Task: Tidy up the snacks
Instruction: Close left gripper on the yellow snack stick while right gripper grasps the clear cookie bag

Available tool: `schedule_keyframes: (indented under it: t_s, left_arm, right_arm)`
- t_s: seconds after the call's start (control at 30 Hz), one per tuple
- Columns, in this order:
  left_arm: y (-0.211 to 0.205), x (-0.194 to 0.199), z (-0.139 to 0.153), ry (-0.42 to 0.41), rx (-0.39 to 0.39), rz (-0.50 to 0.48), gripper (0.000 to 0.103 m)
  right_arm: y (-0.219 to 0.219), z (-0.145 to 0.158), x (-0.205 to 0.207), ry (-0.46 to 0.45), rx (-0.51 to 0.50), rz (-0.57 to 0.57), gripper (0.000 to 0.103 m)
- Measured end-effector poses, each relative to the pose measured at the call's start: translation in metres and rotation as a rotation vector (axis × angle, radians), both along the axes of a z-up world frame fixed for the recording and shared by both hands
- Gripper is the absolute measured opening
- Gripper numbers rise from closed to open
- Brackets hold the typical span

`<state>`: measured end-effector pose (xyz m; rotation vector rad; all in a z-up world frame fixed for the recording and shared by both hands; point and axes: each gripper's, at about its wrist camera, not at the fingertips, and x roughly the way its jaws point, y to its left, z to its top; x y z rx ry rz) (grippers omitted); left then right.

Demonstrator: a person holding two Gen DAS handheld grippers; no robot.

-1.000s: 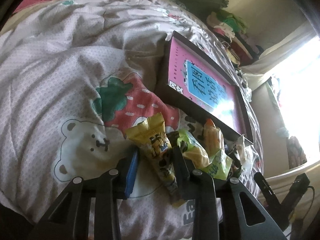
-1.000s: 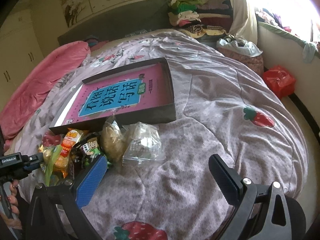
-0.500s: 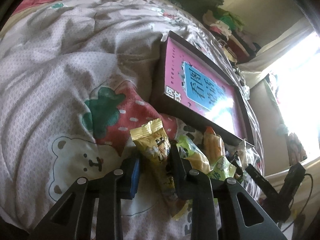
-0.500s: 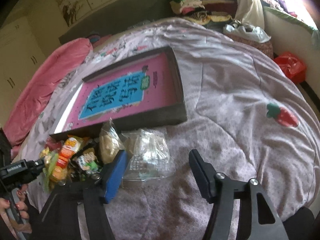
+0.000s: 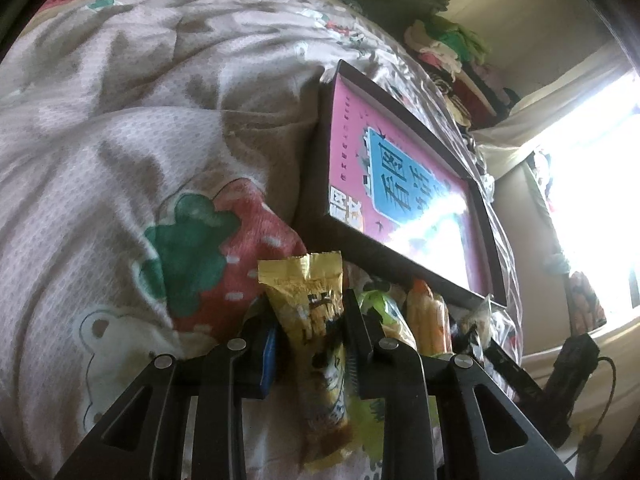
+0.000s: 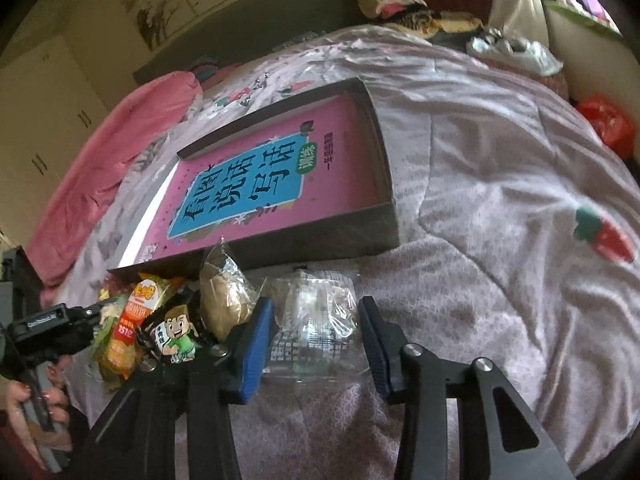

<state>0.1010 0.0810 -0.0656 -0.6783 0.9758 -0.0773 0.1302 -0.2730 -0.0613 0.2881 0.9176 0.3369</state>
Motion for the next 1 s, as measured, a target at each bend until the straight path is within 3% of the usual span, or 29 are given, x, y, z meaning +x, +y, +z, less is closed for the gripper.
schedule_keyframes:
  t_s: [0.27,0.83,1.0]
  left_arm:
    - [0.000,-0.004,0.012,-0.047,0.046,-0.012,0.017]
    - [-0.019,-0.014,0.082,-0.169,0.276,-0.020,0.016]
    - [-0.036,-0.008,0.093,-0.196,0.303,-0.044,0.016]
  right_arm:
    - [-0.009,0.017,-0.011,-0.071,0.015,-0.008,0.039]
    - [-0.021,0.056,-0.014,-0.198,0.073,-0.042,0.039]
    - [-0.015,0.060,-0.011,-0.210,0.067,-0.036,0.039]
